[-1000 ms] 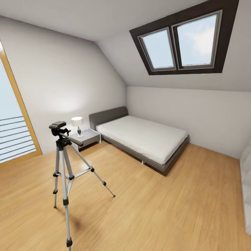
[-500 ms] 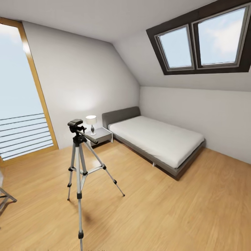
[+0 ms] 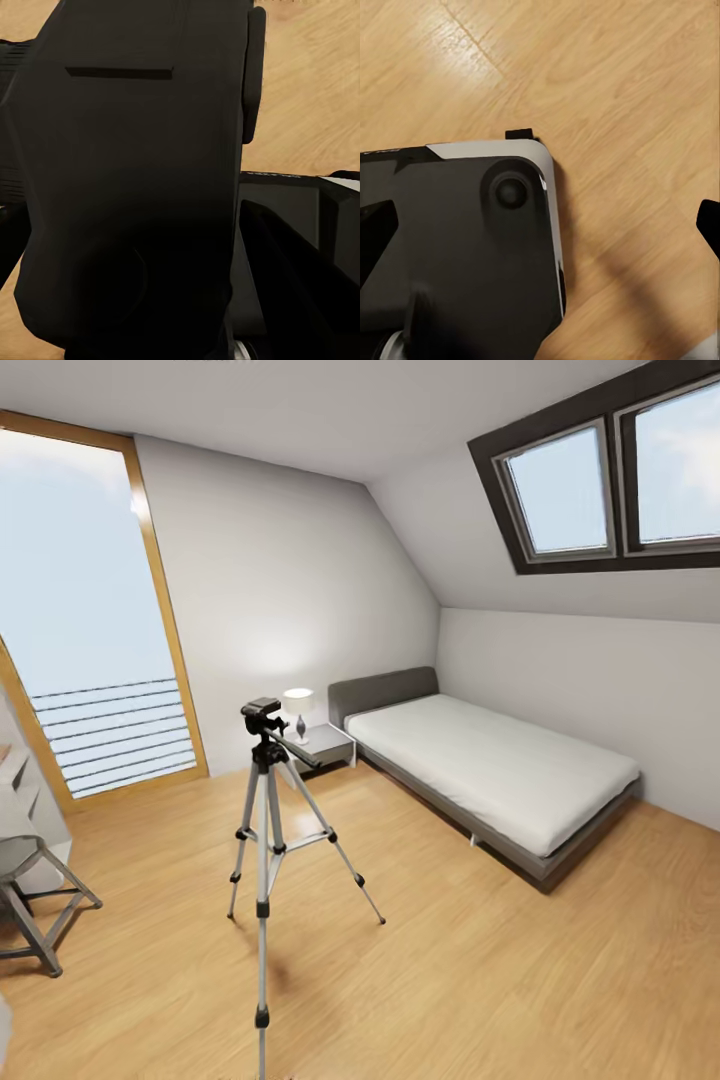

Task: Attach the digital camera to the camera tripod in the bedroom.

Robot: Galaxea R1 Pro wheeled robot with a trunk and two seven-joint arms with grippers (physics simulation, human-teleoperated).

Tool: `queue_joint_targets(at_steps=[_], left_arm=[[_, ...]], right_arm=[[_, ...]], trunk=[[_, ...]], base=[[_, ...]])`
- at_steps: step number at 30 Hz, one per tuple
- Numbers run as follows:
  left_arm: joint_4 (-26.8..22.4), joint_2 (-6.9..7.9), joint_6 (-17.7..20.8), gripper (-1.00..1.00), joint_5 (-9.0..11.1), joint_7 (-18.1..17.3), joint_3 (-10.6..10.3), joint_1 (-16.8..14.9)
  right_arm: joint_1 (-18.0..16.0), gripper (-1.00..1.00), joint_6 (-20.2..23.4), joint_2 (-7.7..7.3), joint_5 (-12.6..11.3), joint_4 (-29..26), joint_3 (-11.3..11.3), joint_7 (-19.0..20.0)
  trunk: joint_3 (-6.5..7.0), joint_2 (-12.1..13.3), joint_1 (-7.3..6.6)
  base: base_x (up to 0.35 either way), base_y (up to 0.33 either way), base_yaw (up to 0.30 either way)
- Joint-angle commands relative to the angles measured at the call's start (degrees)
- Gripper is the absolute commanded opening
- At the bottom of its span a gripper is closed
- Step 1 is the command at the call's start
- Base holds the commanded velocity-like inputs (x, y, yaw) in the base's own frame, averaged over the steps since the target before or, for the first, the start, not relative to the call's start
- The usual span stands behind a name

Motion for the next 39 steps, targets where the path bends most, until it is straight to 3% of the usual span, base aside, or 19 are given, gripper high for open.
queue_joint_targets(at_steps=[1, 14, 17, 23, 30, 39], left_arm=[[0.1, 0.01, -0.18, -1.0, 0.5, -0.31, -0.45, -0.03], [0.15, 0.38, -0.12, -1.0, 0.78, -0.04, 0.18, -0.03], [0.18, 0.48, -0.1, -1.0, 2.14, 1.02, 0.81, -0.03], [0.12, 0.38, -0.2, -1.0, 7.54, 5.86, 1.2, -0.03], [0.11, 0.29, -0.27, -1.0, 8.96, 7.06, 1.23, -0.03], [0.11, 0.28, -0.27, -1.0, 9.18, 7.23, 1.23, -0.03]], right_arm=[[-0.05, 1.0, -0.4, -0.02, -0.05, 0.19, -0.46, 0.01], [-0.05, 1.0, -0.4, -0.16, -0.07, 0.17, -0.52, -0.06], [-0.05, 1.0, -0.4, -0.16, -0.07, 0.16, -0.53, -0.07], [-0.05, 1.0, -0.4, -0.17, -0.08, 0.18, -0.51, -0.08], [-0.05, 1.0, -0.4, -0.23, -0.05, 0.15, -0.53, -0.08], [-0.05, 1.0, -0.4, -0.19, -0.05, 0.15, -0.52, -0.08]], trunk=[[-0.02, -0.04, 0.02], [-0.02, -0.04, 0.02], [-0.02, -0.04, 0.02], [-0.02, -0.04, 0.02], [-0.02, -0.04, 0.02], [-0.02, -0.04, 0.02]], base=[[0.0, 0.0, 0.265], [0.0, 0.0, 0.268], [0.0, 0.0, 0.269], [0.0, 0.0, 0.269], [0.0, 0.0, 0.269], [0.0, 0.0, 0.269]])
